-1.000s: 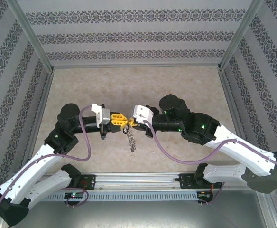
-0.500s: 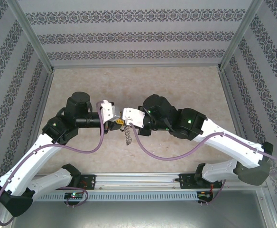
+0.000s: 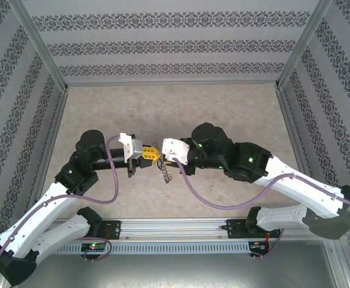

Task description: Put the keys on the keyring

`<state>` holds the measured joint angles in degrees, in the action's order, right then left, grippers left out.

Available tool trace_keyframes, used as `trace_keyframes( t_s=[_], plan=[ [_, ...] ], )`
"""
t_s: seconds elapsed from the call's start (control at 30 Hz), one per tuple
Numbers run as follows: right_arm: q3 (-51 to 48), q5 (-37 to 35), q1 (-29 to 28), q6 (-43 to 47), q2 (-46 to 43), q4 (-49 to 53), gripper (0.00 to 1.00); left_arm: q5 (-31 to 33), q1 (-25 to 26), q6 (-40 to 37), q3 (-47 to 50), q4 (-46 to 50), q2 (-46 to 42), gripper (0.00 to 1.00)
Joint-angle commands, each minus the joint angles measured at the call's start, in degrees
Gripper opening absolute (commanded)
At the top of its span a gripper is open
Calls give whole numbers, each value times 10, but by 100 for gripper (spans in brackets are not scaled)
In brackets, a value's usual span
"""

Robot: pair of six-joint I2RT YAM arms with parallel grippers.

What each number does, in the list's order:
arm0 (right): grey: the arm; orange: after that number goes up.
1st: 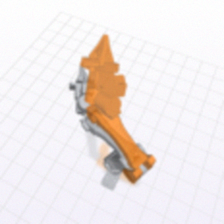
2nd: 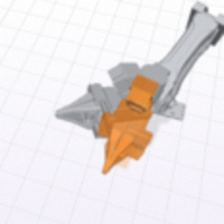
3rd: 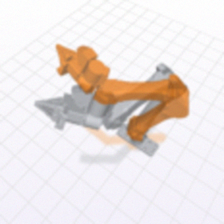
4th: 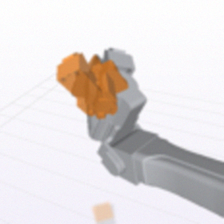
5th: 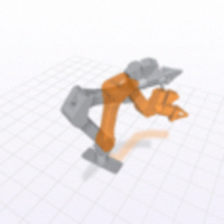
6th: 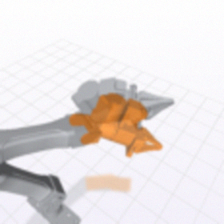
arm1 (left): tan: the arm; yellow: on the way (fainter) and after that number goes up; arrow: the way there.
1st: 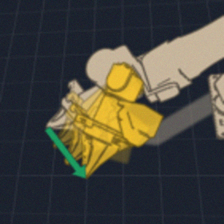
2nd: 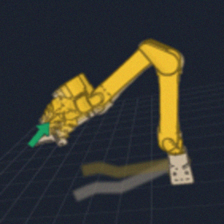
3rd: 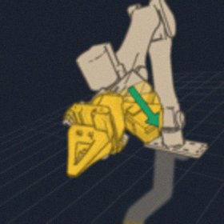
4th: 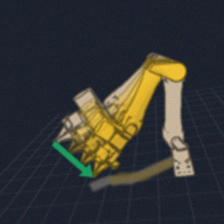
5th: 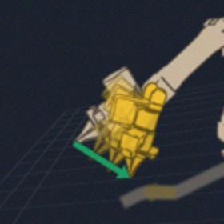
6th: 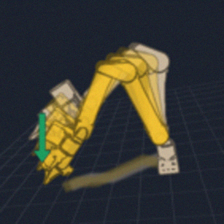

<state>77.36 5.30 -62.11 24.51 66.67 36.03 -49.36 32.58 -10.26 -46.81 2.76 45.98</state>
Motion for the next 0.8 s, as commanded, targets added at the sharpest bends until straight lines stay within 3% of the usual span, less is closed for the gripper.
trace_keyframes(
  t_s=[0.0, 0.17, 0.43, 0.47, 0.57, 0.67, 0.77],
  plan=[
    [-23, 55, 12, -33, -29, -55, 18, -42, 3, 90, 14, -182, -9, 0],
    [-32, 79, 21, -42, -39, -75, 15, -53, 3, 121, 34, -234, -5, 0],
    [-34, 87, 22, -44, -34, -85, 18, -59, 3, 102, 30, -198, 4, 0],
    [-34, 87, 23, -43, -32, -87, 17, -58, 3, 100, 30, -196, 5, 0],
    [-29, 74, 23, -40, -26, -85, 0, -61, 3, 96, 31, -187, 8, 0],
    [-25, 57, 23, -33, -23, -78, 0, -61, 3, 77, 22, -146, 10, 0],
    [-22, 23, 20, -24, -22, -70, 0, -41, 4, 22, -11, -33, 17, 0]
  ],
)
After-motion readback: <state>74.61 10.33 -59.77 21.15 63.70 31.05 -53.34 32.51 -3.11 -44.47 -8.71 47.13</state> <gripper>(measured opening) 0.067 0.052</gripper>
